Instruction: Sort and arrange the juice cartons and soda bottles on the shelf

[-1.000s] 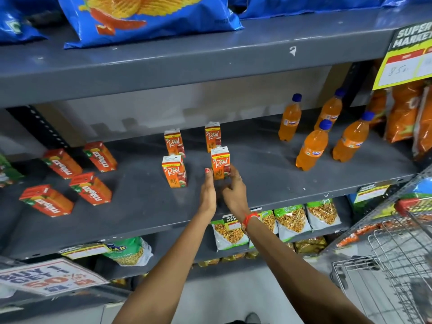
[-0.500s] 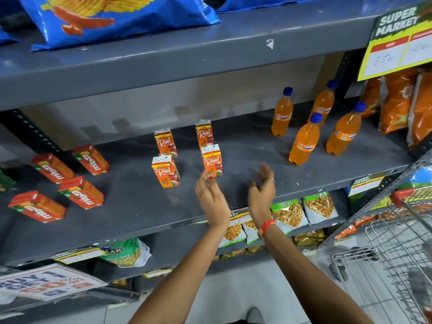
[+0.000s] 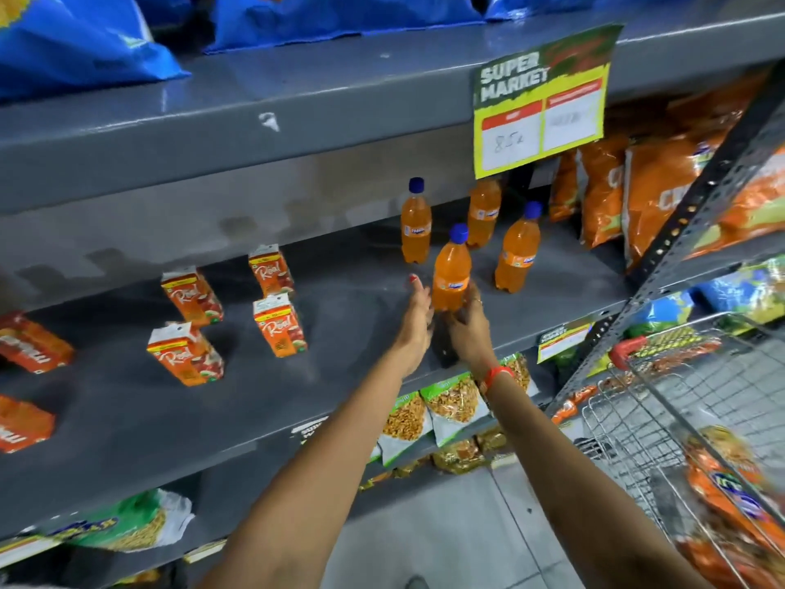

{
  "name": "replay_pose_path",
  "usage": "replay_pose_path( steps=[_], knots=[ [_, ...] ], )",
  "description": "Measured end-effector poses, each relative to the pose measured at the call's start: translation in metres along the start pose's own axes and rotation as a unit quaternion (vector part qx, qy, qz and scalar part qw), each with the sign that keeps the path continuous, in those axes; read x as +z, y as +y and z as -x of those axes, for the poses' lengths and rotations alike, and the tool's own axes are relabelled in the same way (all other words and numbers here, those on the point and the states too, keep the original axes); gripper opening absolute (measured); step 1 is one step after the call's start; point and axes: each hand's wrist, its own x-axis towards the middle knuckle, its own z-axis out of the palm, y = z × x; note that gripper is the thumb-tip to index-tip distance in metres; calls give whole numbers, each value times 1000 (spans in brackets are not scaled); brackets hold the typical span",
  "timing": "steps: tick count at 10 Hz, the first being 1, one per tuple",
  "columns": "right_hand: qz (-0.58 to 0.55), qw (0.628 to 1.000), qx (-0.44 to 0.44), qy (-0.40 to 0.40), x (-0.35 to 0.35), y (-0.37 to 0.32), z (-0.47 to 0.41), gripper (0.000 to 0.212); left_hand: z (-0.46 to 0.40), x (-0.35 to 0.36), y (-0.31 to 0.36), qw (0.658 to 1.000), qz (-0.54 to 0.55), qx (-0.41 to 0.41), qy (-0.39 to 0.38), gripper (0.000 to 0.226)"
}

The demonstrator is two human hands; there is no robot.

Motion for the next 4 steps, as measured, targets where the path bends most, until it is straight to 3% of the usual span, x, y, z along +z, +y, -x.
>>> replay_pose_path(
  steps=[4],
  knots=[
    [15, 999, -12, -47, 4, -4, -11, 57, -4, 1, 6, 997, -44, 24, 52, 62]
  ],
)
